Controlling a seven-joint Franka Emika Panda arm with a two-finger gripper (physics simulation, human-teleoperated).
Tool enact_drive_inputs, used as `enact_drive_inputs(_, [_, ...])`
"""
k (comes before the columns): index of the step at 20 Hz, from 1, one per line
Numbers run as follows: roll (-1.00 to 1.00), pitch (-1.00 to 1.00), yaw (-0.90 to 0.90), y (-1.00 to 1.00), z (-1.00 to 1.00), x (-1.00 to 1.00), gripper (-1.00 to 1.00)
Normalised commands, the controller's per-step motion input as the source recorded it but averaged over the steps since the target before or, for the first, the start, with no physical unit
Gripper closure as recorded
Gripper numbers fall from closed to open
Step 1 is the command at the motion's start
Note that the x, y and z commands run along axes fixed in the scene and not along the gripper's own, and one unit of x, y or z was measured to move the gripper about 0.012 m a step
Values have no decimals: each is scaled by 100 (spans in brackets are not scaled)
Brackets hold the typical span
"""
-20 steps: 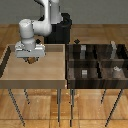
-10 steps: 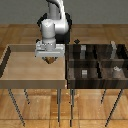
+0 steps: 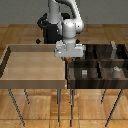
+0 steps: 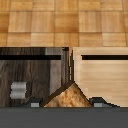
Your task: Place the loaf of bread into the appropriate compartment.
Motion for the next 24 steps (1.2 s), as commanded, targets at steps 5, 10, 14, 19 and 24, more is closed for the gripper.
enact_drive_inputs(5, [0, 0, 0, 100, 0, 0, 100])
enact_drive_inputs(10, [0, 0, 0, 40, 0, 0, -100])
enact_drive_inputs(14, [0, 0, 0, 0, 0, 0, -100])
enact_drive_inputs(19, [0, 0, 0, 0, 0, 0, -100])
enact_drive_inputs(24, [0, 0, 0, 0, 0, 0, -100])
